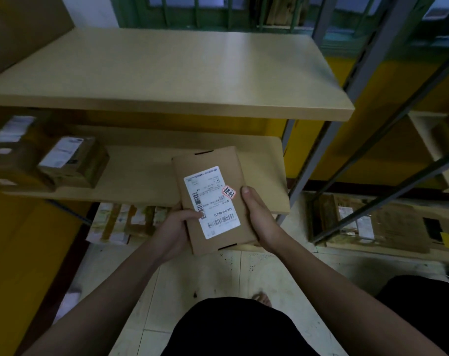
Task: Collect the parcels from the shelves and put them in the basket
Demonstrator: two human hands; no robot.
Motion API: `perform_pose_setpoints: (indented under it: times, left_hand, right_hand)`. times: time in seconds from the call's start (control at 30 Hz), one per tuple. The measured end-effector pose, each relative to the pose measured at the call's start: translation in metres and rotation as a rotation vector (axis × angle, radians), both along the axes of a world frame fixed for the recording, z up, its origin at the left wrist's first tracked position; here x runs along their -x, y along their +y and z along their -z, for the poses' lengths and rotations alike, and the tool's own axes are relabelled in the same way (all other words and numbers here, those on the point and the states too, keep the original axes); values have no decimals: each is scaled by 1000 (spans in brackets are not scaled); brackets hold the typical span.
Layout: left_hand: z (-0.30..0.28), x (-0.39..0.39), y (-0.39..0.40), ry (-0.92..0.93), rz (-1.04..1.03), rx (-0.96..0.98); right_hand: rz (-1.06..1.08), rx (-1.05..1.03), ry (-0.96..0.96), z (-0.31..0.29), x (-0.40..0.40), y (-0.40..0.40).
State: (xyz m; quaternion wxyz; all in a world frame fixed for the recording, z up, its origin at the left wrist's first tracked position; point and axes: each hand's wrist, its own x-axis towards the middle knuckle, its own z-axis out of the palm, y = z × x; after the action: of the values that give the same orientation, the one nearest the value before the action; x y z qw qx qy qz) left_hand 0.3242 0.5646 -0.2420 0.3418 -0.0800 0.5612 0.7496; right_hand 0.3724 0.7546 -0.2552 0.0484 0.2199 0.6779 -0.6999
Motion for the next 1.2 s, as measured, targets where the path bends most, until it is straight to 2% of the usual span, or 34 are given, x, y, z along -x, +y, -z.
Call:
perform_pose_setpoints:
  times: [0.13,0.3,0.6,0.67,0.77,0.83,0.93,1.07,1.2]
  left_hand:
    - [1,1,-7,58,11,50]
    - [3,13,-17,125,-75,146]
    - [-19,50,-40,185,-283,112]
    - [-27,60,-58,261,-159,216]
    - [-34,61,-75,314,243,370]
    - [-34,57,-79,318,312,386]
    - [-24,55,-81,318,160,374]
    - [-5,48,-82,197,-117,250]
    - [2,41,-82,140,-108,129]
  right_hand:
    - [44,-106,43,-6,-5,-17]
    - [89,-209,55,-3,-11,-30]
    - [-115,-256,117,-16,-5,-30]
    - [-191,-256,94,-23,-2,-21]
    - [-274,-275,49,-31,3,-11]
    - [-266,-276,28,-35,8,-8]
    - [-76,-238,-19,-33,15,-5]
    - [92,6,-104,-26,16,-9]
    - [122,56,18,-24,18,-17]
